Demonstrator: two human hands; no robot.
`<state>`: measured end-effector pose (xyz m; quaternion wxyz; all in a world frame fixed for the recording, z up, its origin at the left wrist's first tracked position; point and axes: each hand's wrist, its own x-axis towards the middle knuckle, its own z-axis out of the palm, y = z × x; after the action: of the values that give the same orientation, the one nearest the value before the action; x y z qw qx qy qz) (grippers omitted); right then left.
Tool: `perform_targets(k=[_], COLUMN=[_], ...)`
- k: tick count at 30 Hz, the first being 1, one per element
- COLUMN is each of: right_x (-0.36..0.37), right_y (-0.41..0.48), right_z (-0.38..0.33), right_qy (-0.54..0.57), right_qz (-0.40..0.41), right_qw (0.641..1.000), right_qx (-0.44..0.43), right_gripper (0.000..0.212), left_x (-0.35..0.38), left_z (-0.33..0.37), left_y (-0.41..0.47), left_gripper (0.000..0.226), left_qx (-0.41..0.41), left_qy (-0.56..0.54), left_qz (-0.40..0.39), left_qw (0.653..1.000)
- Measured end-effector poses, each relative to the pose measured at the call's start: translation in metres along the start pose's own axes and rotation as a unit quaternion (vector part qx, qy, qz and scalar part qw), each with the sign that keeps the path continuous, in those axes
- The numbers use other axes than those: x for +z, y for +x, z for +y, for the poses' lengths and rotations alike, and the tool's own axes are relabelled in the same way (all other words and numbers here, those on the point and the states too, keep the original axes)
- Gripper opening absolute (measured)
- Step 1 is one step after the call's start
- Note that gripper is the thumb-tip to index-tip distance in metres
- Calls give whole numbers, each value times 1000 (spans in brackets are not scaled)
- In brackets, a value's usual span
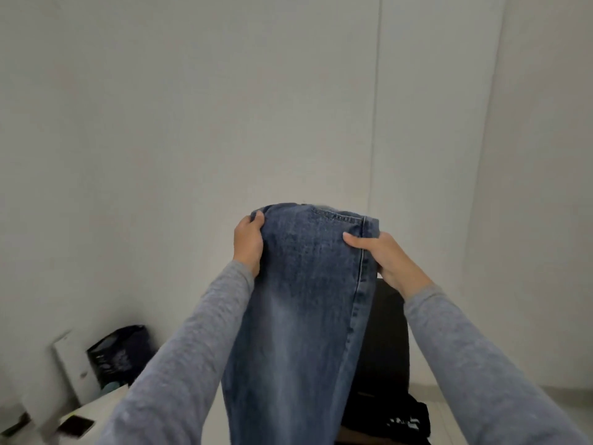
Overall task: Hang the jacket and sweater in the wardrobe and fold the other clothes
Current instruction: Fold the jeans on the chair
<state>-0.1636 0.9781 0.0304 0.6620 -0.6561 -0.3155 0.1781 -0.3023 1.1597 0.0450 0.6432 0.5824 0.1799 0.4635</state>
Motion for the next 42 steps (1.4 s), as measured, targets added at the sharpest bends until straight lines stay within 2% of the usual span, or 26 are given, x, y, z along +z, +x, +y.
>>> perform_targets(k=[5,7,8,10,12,16,19,22,23,28,33,37,40,42], right_x=[2,4,4,6,7,-6,-31,-44,-44,-50,-38,-23,-10,-5], right_y=[-8,-8,-8,-9,-9,-11,-20,-40,-45,-50,-46,-38,-36,-38], right_z=[-8,-4,-1,5,10,8,3,30,44,70,63,50,53,56], right_qy=[78,115,129,132,120,140,162,55,24,79,147,214,250,246], right_qz=[87,106,110,120,127,153,73,-41,-55,63,97,115,127,142], right_qw=[993,987,985,984,985,978,984,996,994,988,979,969,959,958], right_qx=[-33,-35,-31,-17,1,13,-26,58,92,120,100,50,42,42], right_gripper=[51,31,28,27,26,40,51,46,46,33,14,10,13,18], left_x=[-20,-35,-44,-55,-56,-36,-16,5,10,12,-13,-38,-59,-73], left_z=[-15,-38,-57,-89,-101,-99,-85,-72,-70,-72,-79,-84,-122,-160], left_y=[-3,-22,-32,-56,-69,-64,-54,-43,-40,-33,-23,-28,-61,-87], left_gripper=[43,61,69,63,49,34,30,34,35,23,29,39,58,77], left_qx=[-22,-113,-170,-240,-244,-192,-164,-150,-152,-162,-151,-132,-205,-286], left_qy=[82,122,119,91,98,77,-18,-84,-91,29,109,90,100,95], left_qz=[-106,-151,-186,-248,-239,-176,-142,-111,-112,-148,-149,-151,-92,-104], left_qw=[991,974,960,934,935,962,976,979,978,975,971,976,969,948])
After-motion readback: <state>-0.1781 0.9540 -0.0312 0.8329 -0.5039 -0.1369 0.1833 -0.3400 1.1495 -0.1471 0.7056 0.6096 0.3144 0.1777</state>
